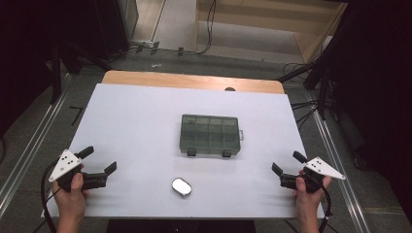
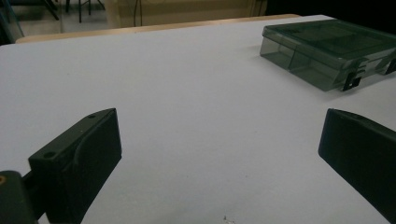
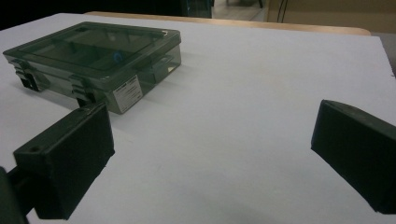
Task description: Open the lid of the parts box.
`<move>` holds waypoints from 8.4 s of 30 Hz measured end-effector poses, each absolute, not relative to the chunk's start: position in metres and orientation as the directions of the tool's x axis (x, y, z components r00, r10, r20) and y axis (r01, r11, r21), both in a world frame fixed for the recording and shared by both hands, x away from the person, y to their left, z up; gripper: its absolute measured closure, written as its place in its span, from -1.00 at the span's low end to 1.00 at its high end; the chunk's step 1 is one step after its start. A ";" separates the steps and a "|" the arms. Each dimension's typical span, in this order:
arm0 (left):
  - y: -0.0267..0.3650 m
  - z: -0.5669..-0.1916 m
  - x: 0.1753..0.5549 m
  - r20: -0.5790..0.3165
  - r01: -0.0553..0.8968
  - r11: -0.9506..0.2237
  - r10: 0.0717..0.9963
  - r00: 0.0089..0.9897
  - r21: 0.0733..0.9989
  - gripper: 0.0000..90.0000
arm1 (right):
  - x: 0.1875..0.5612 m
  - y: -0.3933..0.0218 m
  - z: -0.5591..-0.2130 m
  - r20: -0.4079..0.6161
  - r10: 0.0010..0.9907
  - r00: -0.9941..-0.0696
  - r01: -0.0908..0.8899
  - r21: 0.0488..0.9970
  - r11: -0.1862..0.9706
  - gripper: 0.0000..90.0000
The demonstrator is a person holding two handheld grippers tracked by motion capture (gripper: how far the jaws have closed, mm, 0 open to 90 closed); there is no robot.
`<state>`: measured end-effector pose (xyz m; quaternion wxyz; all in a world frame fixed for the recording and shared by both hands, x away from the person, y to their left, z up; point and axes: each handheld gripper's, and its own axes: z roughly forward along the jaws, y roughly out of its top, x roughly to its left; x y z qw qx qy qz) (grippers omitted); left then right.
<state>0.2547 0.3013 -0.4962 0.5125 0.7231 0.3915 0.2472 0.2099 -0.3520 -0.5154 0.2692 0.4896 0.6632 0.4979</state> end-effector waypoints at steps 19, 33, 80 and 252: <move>0.296 -0.496 0.262 -0.029 0.353 -0.222 0.811 0.584 0.909 -1.00 | 0.215 -0.352 -0.514 0.127 0.920 -0.371 0.395 0.918 0.032 -1.00; 0.277 -0.484 0.260 -0.073 0.322 -0.201 0.738 0.671 0.925 -1.00 | 0.216 -0.347 -0.506 0.134 0.931 -0.340 0.382 0.924 0.006 -1.00; 0.171 -0.475 0.340 -0.178 0.425 -0.171 0.726 0.665 0.889 0.84 | 0.295 -0.278 -0.487 0.229 0.782 -0.579 0.437 0.897 0.061 0.84; 0.102 -0.451 0.426 -0.221 0.438 -0.113 0.736 0.640 0.892 0.51 | 0.388 -0.251 -0.446 0.218 0.908 -0.359 0.364 0.928 -0.079 0.79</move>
